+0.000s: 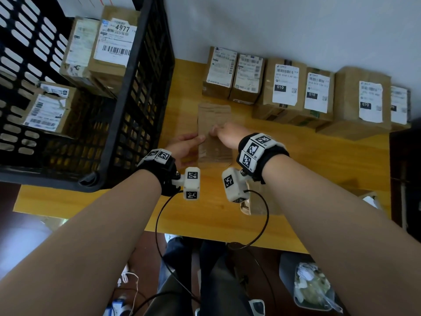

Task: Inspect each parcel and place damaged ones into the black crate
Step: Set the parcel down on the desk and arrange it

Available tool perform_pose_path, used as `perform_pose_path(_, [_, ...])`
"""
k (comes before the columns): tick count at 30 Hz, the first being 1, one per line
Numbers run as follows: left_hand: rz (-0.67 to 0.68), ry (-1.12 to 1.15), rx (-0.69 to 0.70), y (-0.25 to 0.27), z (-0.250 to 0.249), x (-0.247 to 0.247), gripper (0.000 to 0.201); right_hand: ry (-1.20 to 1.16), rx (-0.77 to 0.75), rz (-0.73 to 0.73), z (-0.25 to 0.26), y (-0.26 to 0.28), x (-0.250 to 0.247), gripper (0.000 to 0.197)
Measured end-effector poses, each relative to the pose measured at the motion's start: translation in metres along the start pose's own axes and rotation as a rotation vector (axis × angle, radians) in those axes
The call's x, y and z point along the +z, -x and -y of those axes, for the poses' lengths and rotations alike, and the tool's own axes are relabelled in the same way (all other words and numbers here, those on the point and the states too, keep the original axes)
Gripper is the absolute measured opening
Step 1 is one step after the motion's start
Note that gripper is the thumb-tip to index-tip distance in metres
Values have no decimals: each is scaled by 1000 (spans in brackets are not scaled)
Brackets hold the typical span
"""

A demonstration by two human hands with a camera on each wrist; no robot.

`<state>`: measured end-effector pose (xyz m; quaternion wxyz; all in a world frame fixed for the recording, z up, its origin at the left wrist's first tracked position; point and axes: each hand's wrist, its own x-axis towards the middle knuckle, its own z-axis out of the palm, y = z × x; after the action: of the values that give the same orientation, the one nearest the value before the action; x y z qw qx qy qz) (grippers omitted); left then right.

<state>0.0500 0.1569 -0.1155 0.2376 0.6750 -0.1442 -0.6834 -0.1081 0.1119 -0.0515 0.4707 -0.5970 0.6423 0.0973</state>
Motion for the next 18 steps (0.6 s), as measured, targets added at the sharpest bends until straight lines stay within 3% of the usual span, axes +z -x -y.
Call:
perform_pose_path(7, [23,16,4,3,1,2,38,-56,-34,-49,-5,3,7,42])
perform_pose_path(10, [25,41,2,8,3,5,32,-193,-79,-106,-15,5,15,41])
perform_pose_path(18, [69,127,25,22,5,11,29,-660,-14,-471,-33,10,4,38])
